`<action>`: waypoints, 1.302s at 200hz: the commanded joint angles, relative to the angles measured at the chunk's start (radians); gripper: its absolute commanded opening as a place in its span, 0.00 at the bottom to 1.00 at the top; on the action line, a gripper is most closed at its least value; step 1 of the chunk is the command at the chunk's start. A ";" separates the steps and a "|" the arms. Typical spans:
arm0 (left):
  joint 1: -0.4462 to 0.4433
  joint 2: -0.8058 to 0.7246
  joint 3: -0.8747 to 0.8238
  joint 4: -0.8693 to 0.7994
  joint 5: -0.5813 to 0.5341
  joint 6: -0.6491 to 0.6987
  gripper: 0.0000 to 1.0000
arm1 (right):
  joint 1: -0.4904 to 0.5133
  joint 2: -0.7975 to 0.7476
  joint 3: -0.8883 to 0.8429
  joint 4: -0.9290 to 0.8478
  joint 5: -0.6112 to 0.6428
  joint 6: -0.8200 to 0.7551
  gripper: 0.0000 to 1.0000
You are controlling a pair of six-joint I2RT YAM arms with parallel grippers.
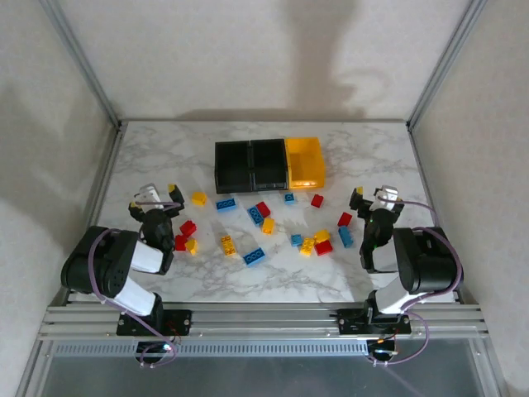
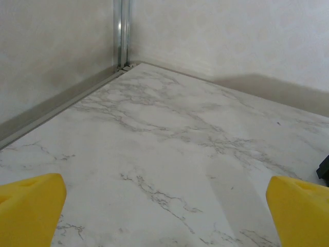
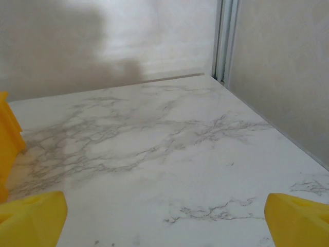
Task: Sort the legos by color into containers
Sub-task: Pick up the lego from the middle-right of the table.
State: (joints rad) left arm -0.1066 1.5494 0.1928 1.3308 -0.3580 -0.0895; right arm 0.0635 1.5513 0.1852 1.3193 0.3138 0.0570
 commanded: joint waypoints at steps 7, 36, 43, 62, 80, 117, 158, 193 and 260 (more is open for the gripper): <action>0.008 -0.008 0.015 0.001 0.022 -0.007 0.99 | -0.002 -0.005 0.011 0.014 0.021 0.008 0.99; 0.008 -0.008 0.014 0.002 0.022 -0.007 0.99 | -0.001 -0.005 0.011 0.012 0.019 0.009 0.99; 0.008 -0.009 0.014 0.001 0.022 -0.007 0.99 | -0.002 -0.005 0.011 0.012 0.019 0.009 0.99; 0.008 -0.007 0.014 0.002 0.022 -0.007 1.00 | -0.001 -0.005 0.011 0.014 0.019 0.009 0.99; 0.008 -0.009 0.015 0.002 0.022 -0.009 0.99 | -0.002 -0.005 0.011 0.013 0.019 0.009 0.99; 0.009 -0.008 0.014 0.002 0.022 -0.009 0.99 | -0.002 -0.005 0.011 0.012 0.019 0.009 0.99; 0.008 -0.008 0.014 0.002 0.022 -0.009 0.99 | -0.001 -0.005 0.011 0.013 0.019 0.009 0.99; 0.009 -0.008 0.015 0.002 0.021 -0.009 0.99 | -0.001 -0.005 0.011 0.012 0.019 0.009 0.99; -0.002 -0.171 0.195 -0.413 -0.035 -0.012 0.99 | 0.035 -0.186 0.157 -0.335 0.066 -0.023 0.99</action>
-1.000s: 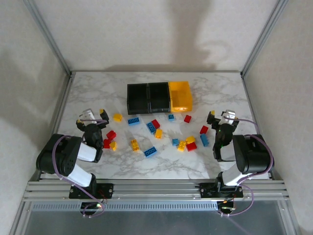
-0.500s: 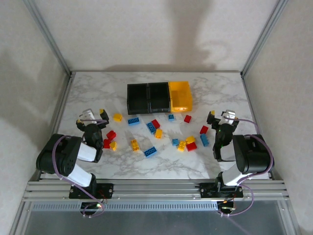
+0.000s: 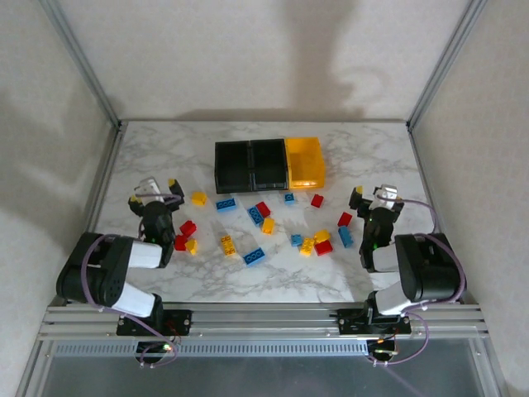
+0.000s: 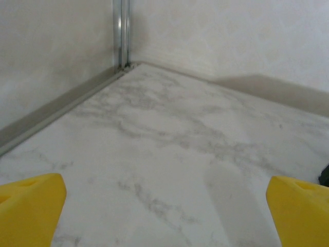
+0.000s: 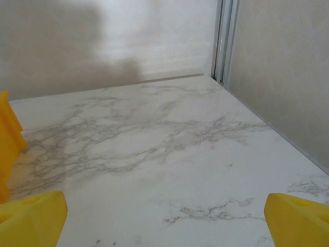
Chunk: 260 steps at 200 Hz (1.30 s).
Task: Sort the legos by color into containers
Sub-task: Pick up the lego from the middle-right of the table.
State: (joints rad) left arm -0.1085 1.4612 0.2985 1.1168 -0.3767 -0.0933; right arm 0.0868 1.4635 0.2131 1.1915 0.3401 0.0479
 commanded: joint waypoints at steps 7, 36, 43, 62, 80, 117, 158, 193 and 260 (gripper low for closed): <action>0.000 -0.114 0.102 -0.220 -0.028 -0.031 0.99 | 0.012 -0.132 0.154 -0.257 0.038 0.015 0.99; 0.018 -0.229 0.237 -0.508 -0.037 -0.257 1.00 | 0.005 -0.287 0.289 -0.541 -0.040 0.228 0.99; 0.032 -0.244 0.290 -0.624 -0.012 -0.349 1.00 | -0.005 -0.314 0.364 -0.732 -0.014 0.382 0.99; 0.058 -0.283 0.350 -0.761 0.196 -0.467 1.00 | -0.072 -0.289 0.522 -1.032 -0.183 0.520 0.84; 0.054 -0.345 0.299 -0.736 0.329 -0.571 1.00 | -0.072 -0.297 0.556 -1.091 -0.310 0.517 0.71; -0.025 -0.431 0.320 -0.908 0.500 -0.604 0.98 | -0.069 -0.333 0.621 -1.381 -0.410 0.542 0.66; -0.196 -0.509 0.280 -1.013 0.538 -0.592 0.88 | -0.057 -0.298 0.638 -1.636 -0.366 0.493 0.57; -0.337 -0.574 0.228 -1.017 0.482 -0.634 0.85 | -0.006 -0.296 0.638 -1.721 -0.270 0.506 0.59; -0.557 -0.502 0.218 -1.005 0.354 -0.643 0.81 | 0.071 -0.099 0.604 -1.688 -0.222 0.525 0.61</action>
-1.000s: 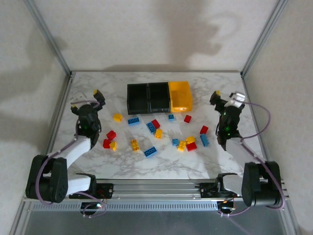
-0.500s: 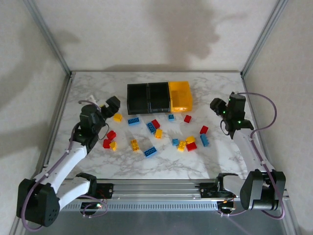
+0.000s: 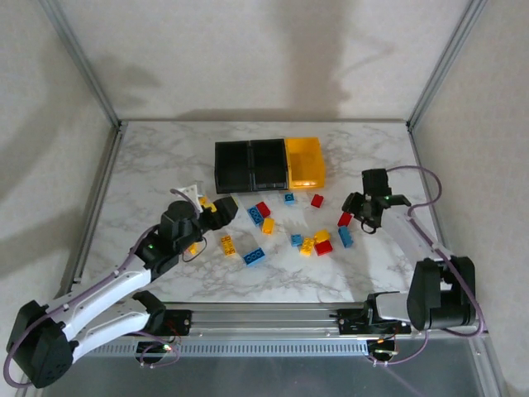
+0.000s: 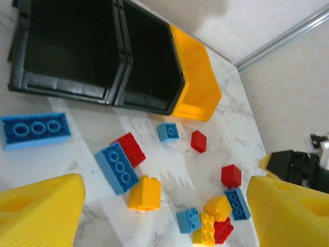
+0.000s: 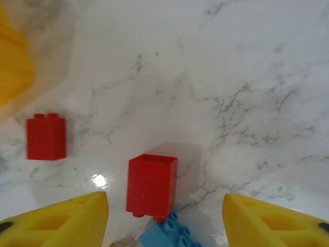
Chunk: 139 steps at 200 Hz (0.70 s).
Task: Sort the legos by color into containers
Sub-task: Pick up the lego from the middle-right of the table.
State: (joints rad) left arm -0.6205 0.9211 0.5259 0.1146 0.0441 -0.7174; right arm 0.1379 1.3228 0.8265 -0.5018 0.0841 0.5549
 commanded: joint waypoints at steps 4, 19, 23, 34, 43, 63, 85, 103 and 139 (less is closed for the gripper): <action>-0.054 0.046 -0.008 -0.002 -0.074 -0.020 0.81 | 0.022 0.052 -0.008 0.008 0.031 0.020 0.62; -0.085 0.070 -0.002 0.002 -0.098 -0.022 0.81 | 0.038 0.087 -0.003 0.031 0.023 0.022 0.63; -0.091 0.075 -0.001 0.002 -0.102 -0.022 0.80 | 0.042 0.095 -0.001 0.036 0.025 0.025 0.63; -0.103 0.089 0.006 -0.002 -0.114 -0.020 0.81 | 0.051 0.126 0.007 0.043 0.024 0.025 0.63; -0.113 0.098 0.012 -0.007 -0.126 -0.020 0.81 | 0.057 0.149 0.008 0.055 0.020 0.026 0.63; -0.123 0.108 0.017 -0.009 -0.138 -0.023 0.80 | 0.065 0.185 0.003 0.078 0.012 0.034 0.61; -0.125 0.111 0.017 -0.012 -0.148 -0.028 0.80 | 0.066 0.214 0.000 0.092 0.013 0.036 0.58; -0.125 0.110 0.013 -0.015 -0.151 -0.033 0.80 | 0.068 0.223 0.001 0.099 0.010 0.034 0.50; -0.125 0.096 0.000 -0.023 -0.181 -0.051 0.80 | 0.082 0.217 0.041 0.075 0.015 0.021 0.36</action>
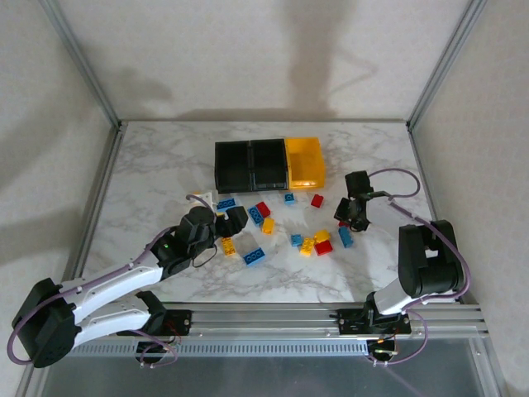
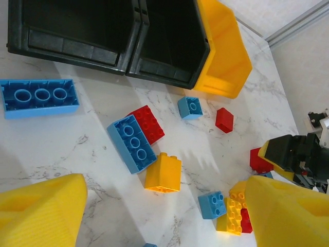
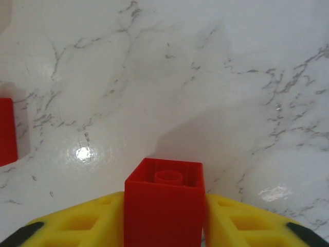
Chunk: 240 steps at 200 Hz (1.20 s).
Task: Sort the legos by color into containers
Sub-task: Pick up the lego from the middle-right of the table, then place the lego in the container.
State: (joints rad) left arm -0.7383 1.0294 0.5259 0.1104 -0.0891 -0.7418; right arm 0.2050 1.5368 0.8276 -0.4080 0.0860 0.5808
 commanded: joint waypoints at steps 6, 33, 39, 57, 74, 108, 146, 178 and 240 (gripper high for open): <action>-0.007 -0.015 -0.001 -0.021 -0.053 -0.031 0.80 | 0.019 -0.001 0.053 -0.027 0.019 -0.007 0.35; -0.008 -0.028 -0.007 -0.036 -0.080 -0.062 0.80 | 0.045 -0.031 0.128 -0.072 0.033 -0.016 0.32; -0.006 -0.032 -0.008 -0.043 -0.089 -0.071 0.80 | 0.053 -0.034 0.149 -0.081 0.035 -0.020 0.32; -0.005 -0.046 -0.008 -0.081 -0.128 -0.101 0.81 | 0.080 -0.033 0.222 -0.095 0.028 -0.025 0.32; 0.000 -0.068 -0.012 -0.106 -0.150 -0.123 0.81 | 0.109 -0.001 0.305 -0.106 0.021 -0.033 0.32; 0.014 -0.098 -0.014 -0.158 -0.168 -0.156 0.82 | 0.150 0.134 0.488 -0.114 0.020 -0.050 0.32; 0.025 -0.124 -0.015 -0.215 -0.191 -0.191 0.81 | 0.169 0.324 0.673 -0.109 0.016 -0.071 0.33; 0.033 -0.146 -0.007 -0.245 -0.192 -0.193 0.81 | 0.180 0.465 0.809 -0.112 0.002 -0.079 0.33; 0.045 -0.154 -0.007 -0.251 -0.195 -0.199 0.81 | 0.189 0.613 0.948 -0.144 0.016 -0.067 0.39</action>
State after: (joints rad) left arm -0.7044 0.8845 0.5198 -0.1108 -0.2600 -0.9257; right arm 0.3862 2.1204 1.7241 -0.5209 0.0933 0.5121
